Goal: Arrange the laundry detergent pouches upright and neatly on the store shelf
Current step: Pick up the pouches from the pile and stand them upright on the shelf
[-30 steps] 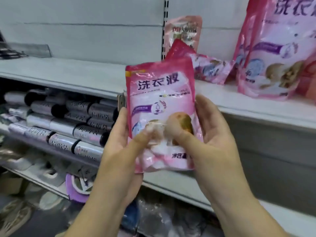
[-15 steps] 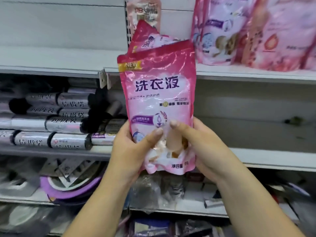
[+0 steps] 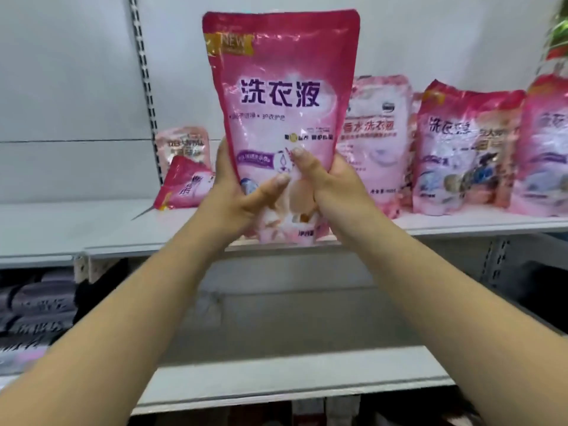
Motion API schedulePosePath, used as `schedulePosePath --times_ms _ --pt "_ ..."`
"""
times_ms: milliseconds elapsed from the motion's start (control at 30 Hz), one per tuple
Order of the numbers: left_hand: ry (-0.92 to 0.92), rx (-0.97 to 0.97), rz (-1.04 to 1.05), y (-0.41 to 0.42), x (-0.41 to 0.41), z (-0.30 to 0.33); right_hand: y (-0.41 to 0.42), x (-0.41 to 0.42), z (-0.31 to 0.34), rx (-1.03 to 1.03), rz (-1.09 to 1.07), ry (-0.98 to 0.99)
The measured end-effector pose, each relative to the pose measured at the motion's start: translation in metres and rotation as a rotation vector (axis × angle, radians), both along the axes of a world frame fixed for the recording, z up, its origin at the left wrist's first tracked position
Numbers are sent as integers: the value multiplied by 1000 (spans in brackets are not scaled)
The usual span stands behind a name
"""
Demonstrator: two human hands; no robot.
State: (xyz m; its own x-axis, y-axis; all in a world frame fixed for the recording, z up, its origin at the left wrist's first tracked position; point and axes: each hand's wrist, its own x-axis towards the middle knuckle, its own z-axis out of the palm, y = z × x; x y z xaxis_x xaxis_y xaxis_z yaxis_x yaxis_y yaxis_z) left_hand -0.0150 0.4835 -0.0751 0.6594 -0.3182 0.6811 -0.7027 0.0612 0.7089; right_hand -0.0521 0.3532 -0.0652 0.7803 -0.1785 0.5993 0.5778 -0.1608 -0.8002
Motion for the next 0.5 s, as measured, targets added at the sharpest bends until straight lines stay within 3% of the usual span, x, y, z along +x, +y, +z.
schedulePosePath --times_ms 100,233,500 --pt "52 81 50 -23 24 9 -19 22 2 -52 -116 28" --pt "196 10 28 -42 47 -7 -36 46 -16 -86 -89 116" --pt "269 45 -18 -38 54 -17 -43 53 -24 -4 -42 162"
